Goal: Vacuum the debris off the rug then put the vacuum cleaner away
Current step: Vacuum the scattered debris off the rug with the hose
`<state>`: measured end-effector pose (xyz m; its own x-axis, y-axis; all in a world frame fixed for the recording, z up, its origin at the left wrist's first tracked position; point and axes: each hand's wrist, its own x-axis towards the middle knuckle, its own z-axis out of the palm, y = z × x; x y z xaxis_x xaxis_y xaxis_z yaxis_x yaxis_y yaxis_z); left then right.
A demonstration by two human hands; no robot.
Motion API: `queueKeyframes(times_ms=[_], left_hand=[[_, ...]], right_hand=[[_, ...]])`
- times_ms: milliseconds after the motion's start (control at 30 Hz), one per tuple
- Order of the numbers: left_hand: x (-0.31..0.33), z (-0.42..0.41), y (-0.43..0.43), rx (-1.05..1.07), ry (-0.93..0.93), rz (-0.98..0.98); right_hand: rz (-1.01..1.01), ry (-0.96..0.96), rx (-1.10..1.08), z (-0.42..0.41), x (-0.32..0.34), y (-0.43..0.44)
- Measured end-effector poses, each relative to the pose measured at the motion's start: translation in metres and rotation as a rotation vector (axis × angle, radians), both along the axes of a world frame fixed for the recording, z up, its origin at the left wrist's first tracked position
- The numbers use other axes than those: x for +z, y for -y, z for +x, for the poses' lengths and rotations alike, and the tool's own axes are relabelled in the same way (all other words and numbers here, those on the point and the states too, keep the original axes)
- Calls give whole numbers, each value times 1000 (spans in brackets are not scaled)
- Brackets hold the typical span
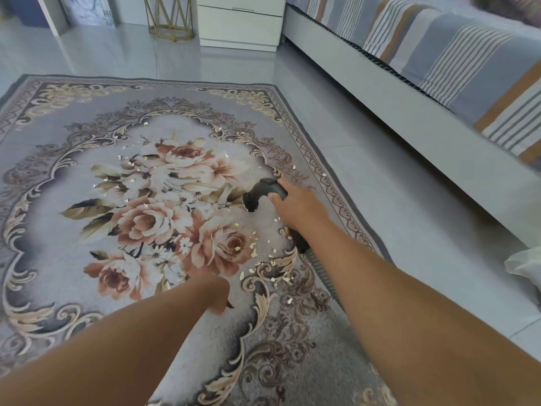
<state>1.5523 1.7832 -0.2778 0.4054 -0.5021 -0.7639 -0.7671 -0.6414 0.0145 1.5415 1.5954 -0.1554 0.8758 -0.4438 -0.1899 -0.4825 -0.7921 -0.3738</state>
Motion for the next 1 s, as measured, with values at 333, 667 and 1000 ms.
queueKeyframes(times_ms=[333,667,1000], left_hand=[[16,-3,-3,75,-2,-21],[16,-9,-7,45,-111,-15],[26,-5,-14,8,-143,-26]], right_hand=[[-46,-53,33,-77,5,-1],[86,6,39,-7,-4,-17],[-24,-5,80,-22,-4,-22]])
